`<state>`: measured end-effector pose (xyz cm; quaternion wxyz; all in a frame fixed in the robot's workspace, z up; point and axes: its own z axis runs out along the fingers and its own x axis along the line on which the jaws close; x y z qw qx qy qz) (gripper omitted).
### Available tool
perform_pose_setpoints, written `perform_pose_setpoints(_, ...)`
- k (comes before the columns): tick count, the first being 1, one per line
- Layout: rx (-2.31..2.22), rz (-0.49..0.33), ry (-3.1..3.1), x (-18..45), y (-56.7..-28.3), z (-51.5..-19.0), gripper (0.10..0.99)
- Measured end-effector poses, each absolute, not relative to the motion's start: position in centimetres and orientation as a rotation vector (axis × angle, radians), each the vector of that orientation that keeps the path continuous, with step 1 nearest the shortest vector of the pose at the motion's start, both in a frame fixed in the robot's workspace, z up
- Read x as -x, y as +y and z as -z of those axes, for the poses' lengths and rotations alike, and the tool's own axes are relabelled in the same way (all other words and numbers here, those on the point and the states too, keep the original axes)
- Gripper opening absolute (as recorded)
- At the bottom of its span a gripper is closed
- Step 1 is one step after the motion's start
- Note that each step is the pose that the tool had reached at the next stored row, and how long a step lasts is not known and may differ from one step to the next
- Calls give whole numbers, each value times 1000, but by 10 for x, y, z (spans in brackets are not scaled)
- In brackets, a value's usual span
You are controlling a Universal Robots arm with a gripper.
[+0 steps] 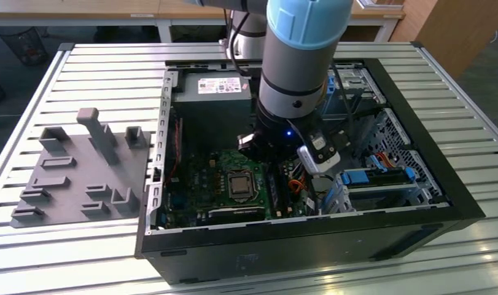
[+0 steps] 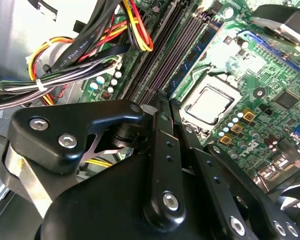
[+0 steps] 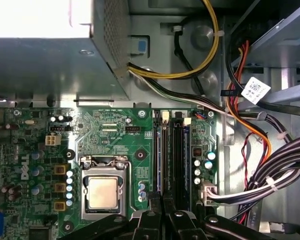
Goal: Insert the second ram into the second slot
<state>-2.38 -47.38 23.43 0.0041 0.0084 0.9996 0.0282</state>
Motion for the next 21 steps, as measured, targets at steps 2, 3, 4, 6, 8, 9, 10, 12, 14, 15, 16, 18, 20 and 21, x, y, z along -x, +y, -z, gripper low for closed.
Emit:
perform_pose_setpoints(2, -26, -88, 3132, 23, -474, -233, 133)
perform_pose_setpoints(3, -26, -88, 3132, 22, -474, -232, 133)
perform_pose_setpoints(4, -26, -88, 3132, 22, -474, -232, 133)
perform_pose_setpoints(6, -26, -88, 3132, 22, -474, -230, 133)
perform_pose_setpoints(8, -23, -88, 3133, 22, -474, -229, 133)
perform_pose_setpoints(9, -21, -88, 3133, 21, -474, -229, 133)
perform_pose_setpoints(10, -20, -88, 3133, 21, -474, -228, 133)
perform_pose_setpoints(12, -19, -87, 3133, 21, -474, -228, 133)
perform_pose_setpoints(14, -19, -87, 3133, 20, -474, -228, 133)
perform_pose_setpoints(15, -19, -88, 3133, 20, -474, -228, 133)
perform_pose_setpoints(16, -19, -88, 3133, 19, -474, -228, 133)
perform_pose_setpoints(18, -19, -88, 3133, 19, -474, -228, 133)
perform_pose_setpoints(20, -19, -88, 3133, 18, -474, -227, 133)
perform_pose_setpoints(21, -19, -88, 3133, 18, -474, -227, 133)
